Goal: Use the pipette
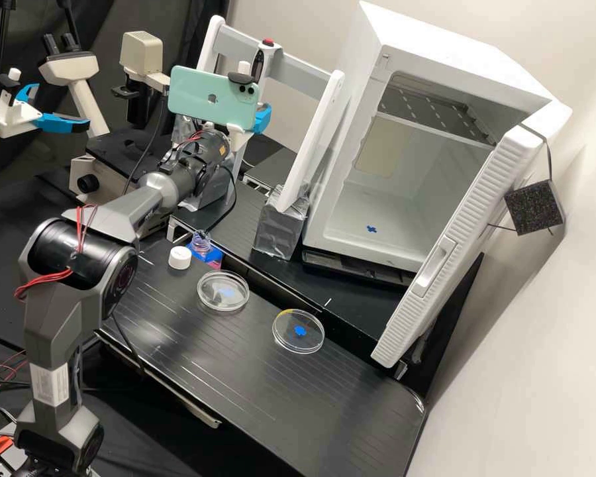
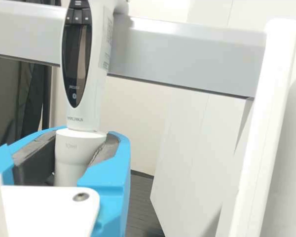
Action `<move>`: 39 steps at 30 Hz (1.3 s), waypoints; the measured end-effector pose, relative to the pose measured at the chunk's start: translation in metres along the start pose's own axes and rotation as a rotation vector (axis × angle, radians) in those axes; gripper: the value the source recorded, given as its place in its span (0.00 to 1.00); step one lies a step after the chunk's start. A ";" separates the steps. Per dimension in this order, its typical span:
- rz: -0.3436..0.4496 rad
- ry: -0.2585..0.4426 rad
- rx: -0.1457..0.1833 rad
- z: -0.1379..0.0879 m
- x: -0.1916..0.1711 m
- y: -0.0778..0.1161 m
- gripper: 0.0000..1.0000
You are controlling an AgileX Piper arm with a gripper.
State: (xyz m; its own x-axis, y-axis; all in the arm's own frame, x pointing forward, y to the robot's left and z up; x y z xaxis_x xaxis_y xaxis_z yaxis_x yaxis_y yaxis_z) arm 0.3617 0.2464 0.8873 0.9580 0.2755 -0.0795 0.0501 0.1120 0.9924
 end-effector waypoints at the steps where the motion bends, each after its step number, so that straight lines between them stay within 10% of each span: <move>1: 0.004 0.002 0.000 -0.001 -0.001 0.001 0.00; 39: 0.074 -0.035 0.052 -0.008 -0.011 0.027 0.00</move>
State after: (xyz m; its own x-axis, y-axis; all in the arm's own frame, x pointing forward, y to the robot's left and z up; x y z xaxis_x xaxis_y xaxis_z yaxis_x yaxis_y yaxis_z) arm 0.3501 0.2542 0.9146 0.9689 0.2476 -0.0033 -0.0076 0.0430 0.9990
